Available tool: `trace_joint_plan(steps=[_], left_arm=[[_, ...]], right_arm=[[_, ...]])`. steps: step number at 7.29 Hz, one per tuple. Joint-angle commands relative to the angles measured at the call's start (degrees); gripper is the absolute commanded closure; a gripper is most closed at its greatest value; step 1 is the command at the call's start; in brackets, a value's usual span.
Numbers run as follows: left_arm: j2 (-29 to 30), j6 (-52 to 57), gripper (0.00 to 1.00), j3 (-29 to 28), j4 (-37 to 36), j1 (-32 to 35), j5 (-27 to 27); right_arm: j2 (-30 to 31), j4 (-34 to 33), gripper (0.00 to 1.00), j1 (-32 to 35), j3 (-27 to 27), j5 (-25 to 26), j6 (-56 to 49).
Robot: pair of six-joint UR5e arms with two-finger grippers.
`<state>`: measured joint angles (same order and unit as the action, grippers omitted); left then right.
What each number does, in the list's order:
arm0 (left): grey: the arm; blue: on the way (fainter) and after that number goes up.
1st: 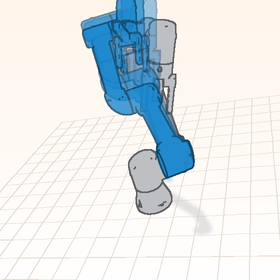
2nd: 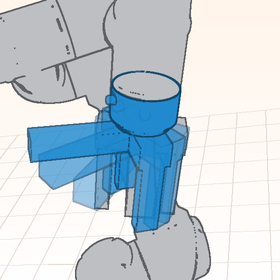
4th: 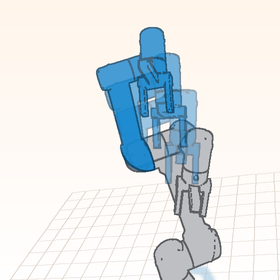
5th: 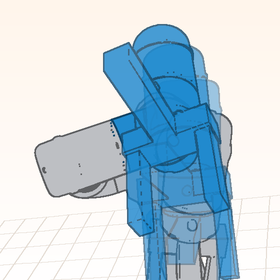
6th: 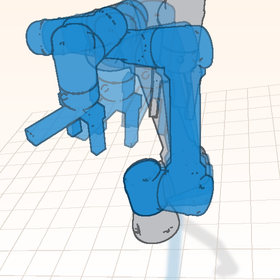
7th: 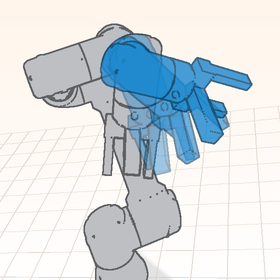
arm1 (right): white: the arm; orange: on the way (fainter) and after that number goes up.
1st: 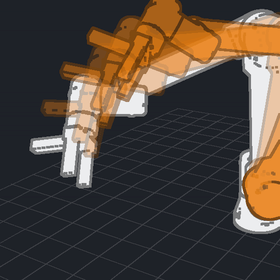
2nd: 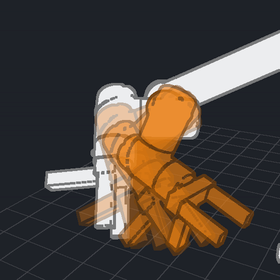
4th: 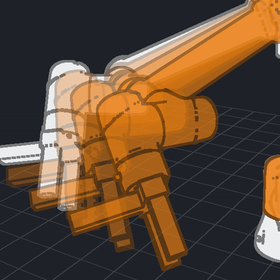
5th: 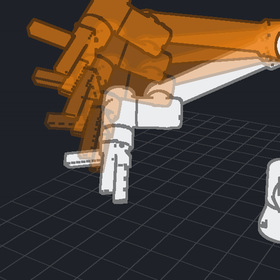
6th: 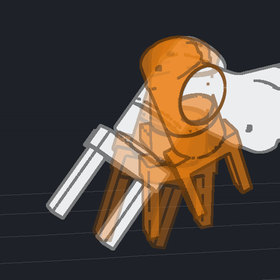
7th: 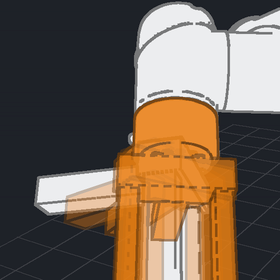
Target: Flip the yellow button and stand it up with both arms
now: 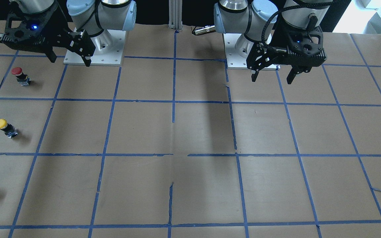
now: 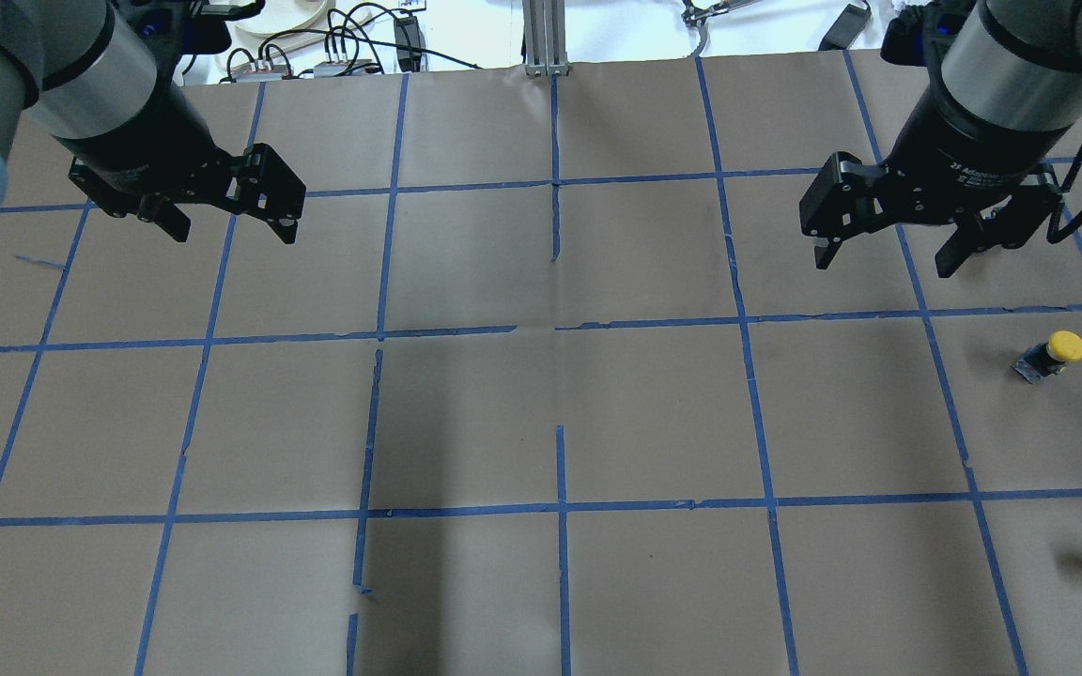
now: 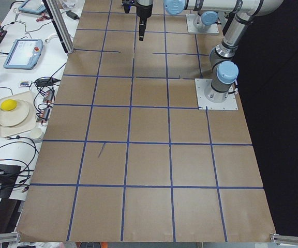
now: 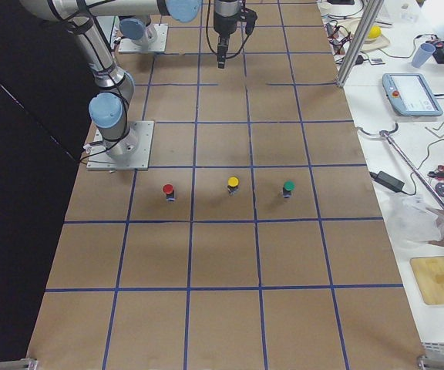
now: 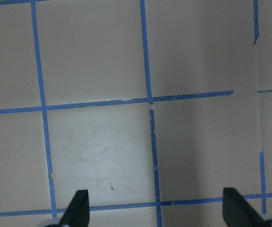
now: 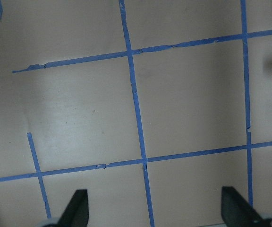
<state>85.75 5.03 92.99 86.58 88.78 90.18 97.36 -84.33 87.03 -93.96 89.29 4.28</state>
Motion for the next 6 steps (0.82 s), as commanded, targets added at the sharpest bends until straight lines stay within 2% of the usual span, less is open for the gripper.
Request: trace_joint_plan(steps=[1,6], left_arm=[[-0.14,-0.28,0.0,-0.08,0.17,0.51,0.0],[-1.1,0.15,0.0,0.71,0.26,1.05,0.34]], right_arm=[[0.02,-0.22,0.0,0.85,0.0,0.01,-0.06],[0.2,-0.48,0.0,0.86,0.0,0.1,-0.68]])
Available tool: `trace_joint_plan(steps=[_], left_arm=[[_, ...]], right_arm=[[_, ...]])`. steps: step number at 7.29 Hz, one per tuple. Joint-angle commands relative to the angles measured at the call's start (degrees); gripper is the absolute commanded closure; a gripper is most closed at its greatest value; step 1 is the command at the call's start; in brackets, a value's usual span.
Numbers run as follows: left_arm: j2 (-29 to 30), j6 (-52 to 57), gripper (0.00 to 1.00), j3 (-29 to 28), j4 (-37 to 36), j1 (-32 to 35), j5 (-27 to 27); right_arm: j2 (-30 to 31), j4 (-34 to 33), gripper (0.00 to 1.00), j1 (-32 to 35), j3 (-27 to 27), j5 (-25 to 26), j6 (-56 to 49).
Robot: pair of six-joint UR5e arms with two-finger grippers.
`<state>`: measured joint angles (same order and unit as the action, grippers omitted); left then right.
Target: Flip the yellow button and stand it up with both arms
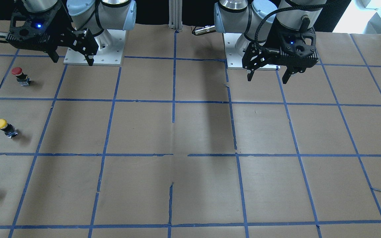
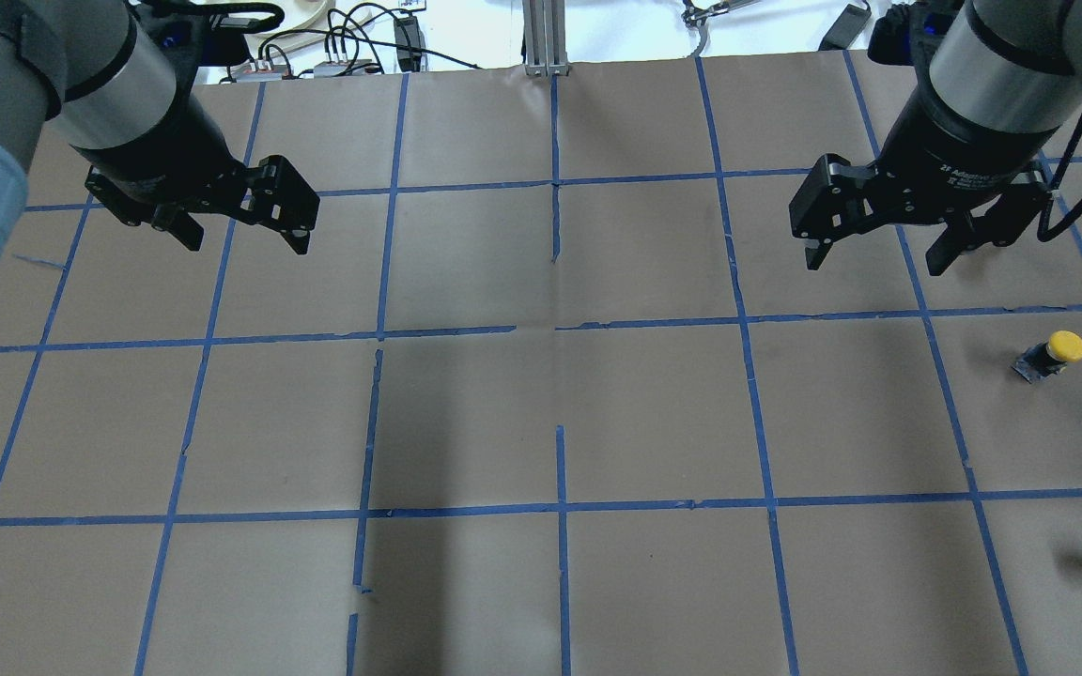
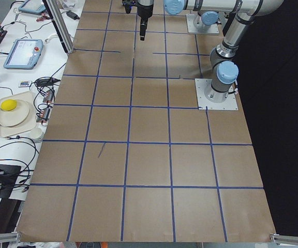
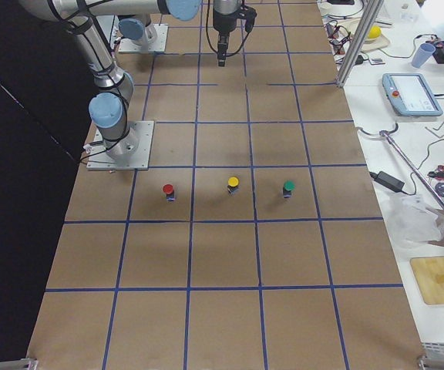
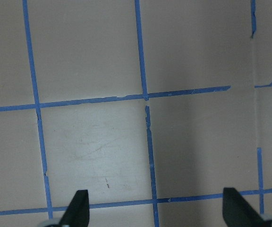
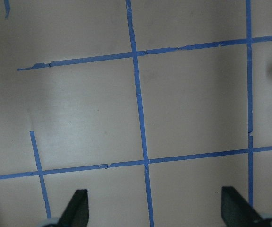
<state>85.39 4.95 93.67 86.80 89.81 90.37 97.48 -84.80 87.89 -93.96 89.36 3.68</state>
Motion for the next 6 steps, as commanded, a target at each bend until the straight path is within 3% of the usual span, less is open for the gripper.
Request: trace_joint_plan(steps=[1,6], left_arm=[[-0.58,0.41,0.0,-0.07,0.55,0.01,0.42],[-0.67,0.24,0.0,0.1,2.41,-0.17,0.59]], right_arm=[[0.17,-0.02,0.0,0.0,0.0,0.29,-0.08],[0.08,-0.63,0.0,-0.09,0.09,0.02,-0.25]])
